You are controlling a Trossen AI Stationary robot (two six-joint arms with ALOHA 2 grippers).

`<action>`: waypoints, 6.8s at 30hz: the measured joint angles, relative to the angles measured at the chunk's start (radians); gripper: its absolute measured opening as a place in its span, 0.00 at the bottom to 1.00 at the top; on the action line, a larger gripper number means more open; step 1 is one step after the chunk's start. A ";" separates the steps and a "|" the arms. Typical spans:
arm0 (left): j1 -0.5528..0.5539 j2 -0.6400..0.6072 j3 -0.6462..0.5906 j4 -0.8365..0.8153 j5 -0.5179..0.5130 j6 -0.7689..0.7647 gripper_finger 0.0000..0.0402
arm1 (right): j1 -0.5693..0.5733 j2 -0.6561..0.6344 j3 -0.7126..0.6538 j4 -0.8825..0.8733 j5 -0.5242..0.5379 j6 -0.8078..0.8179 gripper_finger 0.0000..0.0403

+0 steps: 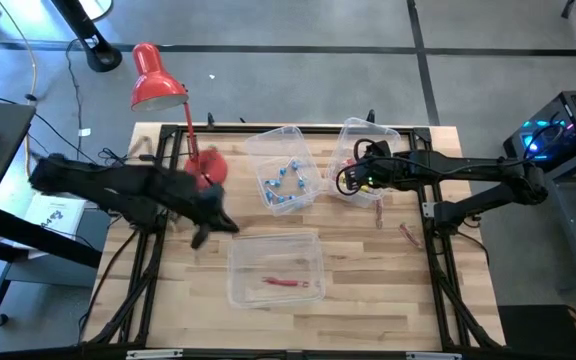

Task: Sort candy
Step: Put the red gummy into the bottom transparent bin

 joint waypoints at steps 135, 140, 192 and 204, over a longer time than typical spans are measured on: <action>-0.049 0.111 0.488 -0.477 -0.874 0.006 0.50 | -0.059 0.201 -0.500 0.204 -0.430 0.183 0.17; -0.049 0.110 0.488 -0.478 -0.874 0.012 0.50 | 0.020 0.181 -0.483 0.144 -0.472 0.203 0.05; -0.040 0.067 0.488 -0.481 -0.925 0.034 0.50 | 0.414 0.484 0.428 0.380 -0.534 -0.342 0.49; -0.040 0.067 0.488 -0.481 -0.906 0.032 0.50 | 0.436 0.480 0.613 -0.590 -0.156 0.003 0.49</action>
